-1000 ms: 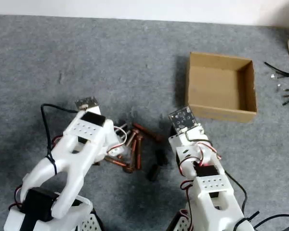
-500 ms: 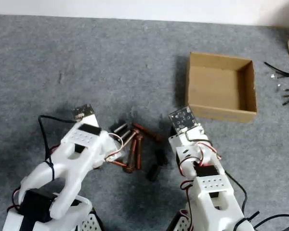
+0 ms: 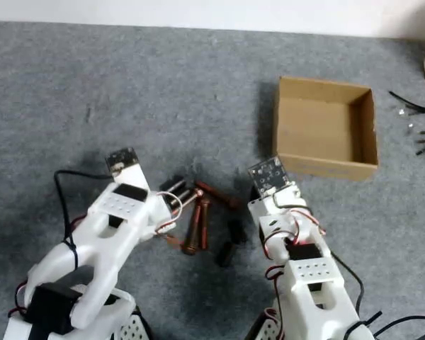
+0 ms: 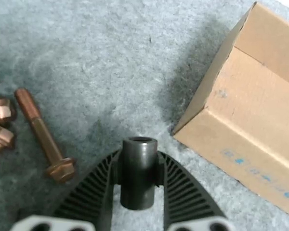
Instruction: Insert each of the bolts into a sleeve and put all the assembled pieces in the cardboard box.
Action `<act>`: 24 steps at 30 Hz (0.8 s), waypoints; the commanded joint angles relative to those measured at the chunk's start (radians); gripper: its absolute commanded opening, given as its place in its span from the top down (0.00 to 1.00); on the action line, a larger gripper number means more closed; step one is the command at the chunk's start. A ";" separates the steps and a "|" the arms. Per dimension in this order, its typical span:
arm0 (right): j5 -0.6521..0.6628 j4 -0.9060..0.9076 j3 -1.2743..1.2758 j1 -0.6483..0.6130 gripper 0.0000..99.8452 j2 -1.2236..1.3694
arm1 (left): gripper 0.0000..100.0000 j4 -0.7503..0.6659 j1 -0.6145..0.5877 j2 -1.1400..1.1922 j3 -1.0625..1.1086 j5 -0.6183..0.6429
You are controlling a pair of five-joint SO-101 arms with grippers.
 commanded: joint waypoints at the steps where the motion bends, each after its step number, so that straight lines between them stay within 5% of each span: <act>1: 0.005 -0.031 -0.008 0.013 1.00 -0.024 | 0.99 -0.061 -0.022 -0.005 0.038 0.005; 15: 0.005 -0.031 -0.008 0.013 1.00 -0.024 | 0.99 -0.051 -0.024 -0.016 -0.002 -0.006; 24: 0.005 -0.031 -0.008 0.013 1.00 -0.024 | 1.00 0.233 -0.024 -0.018 -0.194 -0.008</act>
